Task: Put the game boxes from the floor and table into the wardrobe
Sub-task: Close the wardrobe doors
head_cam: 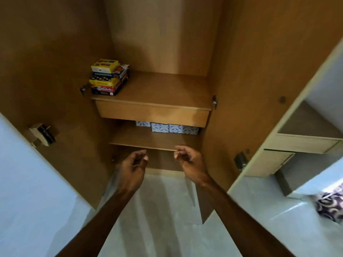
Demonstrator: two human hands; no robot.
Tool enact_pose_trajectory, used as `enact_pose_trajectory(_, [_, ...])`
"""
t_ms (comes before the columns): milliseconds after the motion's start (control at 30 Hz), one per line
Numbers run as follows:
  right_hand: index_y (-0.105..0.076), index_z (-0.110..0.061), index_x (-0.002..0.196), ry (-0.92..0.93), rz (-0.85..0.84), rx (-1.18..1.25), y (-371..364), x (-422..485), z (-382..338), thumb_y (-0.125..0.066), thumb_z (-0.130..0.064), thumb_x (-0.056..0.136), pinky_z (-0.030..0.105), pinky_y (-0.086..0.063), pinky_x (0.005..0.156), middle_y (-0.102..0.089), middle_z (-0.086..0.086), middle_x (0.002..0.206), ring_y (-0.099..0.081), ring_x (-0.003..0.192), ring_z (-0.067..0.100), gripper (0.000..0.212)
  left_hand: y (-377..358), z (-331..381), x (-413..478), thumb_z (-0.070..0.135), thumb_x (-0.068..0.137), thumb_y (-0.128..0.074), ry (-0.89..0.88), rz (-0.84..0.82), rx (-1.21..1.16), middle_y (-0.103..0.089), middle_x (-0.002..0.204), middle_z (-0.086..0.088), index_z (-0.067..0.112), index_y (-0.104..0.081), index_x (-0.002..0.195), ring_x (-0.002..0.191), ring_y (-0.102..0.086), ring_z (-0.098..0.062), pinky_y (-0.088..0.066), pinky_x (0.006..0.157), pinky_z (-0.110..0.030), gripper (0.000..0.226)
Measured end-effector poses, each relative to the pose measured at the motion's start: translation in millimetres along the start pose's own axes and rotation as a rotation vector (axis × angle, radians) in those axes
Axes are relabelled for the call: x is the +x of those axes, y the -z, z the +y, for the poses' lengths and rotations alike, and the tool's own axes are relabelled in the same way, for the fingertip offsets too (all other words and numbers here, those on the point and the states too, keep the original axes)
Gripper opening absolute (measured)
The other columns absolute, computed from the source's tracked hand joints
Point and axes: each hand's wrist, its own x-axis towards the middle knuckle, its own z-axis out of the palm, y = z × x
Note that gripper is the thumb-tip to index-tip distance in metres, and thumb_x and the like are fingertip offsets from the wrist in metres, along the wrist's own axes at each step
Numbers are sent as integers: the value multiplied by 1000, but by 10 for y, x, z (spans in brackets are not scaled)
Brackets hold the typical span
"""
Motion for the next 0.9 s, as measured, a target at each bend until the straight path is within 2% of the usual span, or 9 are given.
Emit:
enact_pose_trajectory(167, [-67,-22,115,-35,109,-74,1026,-693,213,-67,-16,90,19,-53,84,-71,-4,100,-66,94,8,26,-882,376,-651,13,95,-59,-26,-141,24,-65,106,13,20,-63,119,99,-60,1,-48,81,-15,26])
enact_pose_trajectory(233, [-67,-22,115,-38,168,-132,1540,-923,300,-66,-16,90,19,-52,86,-70,-7,101,-66,95,4,25,-1311,588,-882,13,95,-60,-73,-235,18,-67,105,10,20,-64,116,99,-62,-3,-50,84,-19,23])
enact_pose_trajectory(333, [-69,-17,112,-48,259,-163,2158,-967,382,-65,-12,91,29,-55,88,-72,0,104,-67,97,12,23,-1839,911,-1003,10,95,-58,-151,-312,17,-67,110,3,17,-63,118,103,-63,-13,-50,88,-21,25])
enact_pose_trajectory(467, [-67,-18,115,-88,364,-154,2723,-637,309,-58,-12,93,47,-55,95,-70,5,110,-65,103,22,25,-2389,1463,-961,5,98,-48,-222,-413,86,-58,130,4,16,-52,135,118,-55,-10,-46,95,-23,39])
enact_pose_trajectory(567, [-57,-17,129,-82,289,-162,2918,-343,67,-49,-4,94,46,-50,102,-61,0,127,-57,115,20,38,-2676,1830,-870,1,97,-46,-240,-463,110,-47,141,2,17,-39,145,127,-47,-13,-42,96,-24,51])
enact_pose_trajectory(633, [-54,-15,132,-52,183,-151,2931,-229,-103,-45,0,93,36,-50,96,-58,-4,119,-54,110,16,43,-2779,1981,-855,-2,95,-46,-227,-474,71,-46,136,4,17,-37,145,123,-48,-13,-45,97,-28,54])
enact_pose_trajectory(733, [-63,-23,115,15,96,-76,2907,-184,-246,-47,-1,94,19,-50,77,-66,-8,103,-63,95,9,35,-2867,2053,-859,-5,94,-48,-222,-479,5,-48,123,8,14,-39,144,116,-54,-14,-50,100,-36,54])
enact_pose_trajectory(800, [-63,-27,109,51,103,-56,2895,-189,-236,-48,-1,95,20,-51,80,-68,-6,103,-64,98,12,33,-2850,2025,-852,-3,94,-49,-233,-487,14,-49,127,8,15,-38,145,116,-52,-11,-49,102,-36,55])
enact_pose_trajectory(900, [-62,-22,119,77,90,-106,2849,-137,-172,-46,1,96,23,-48,88,-65,-5,110,-61,102,12,36,-2764,1916,-809,1,95,-51,-245,-500,13,-49,140,4,18,-34,149,125,-49,-11,-49,103,-34,59])
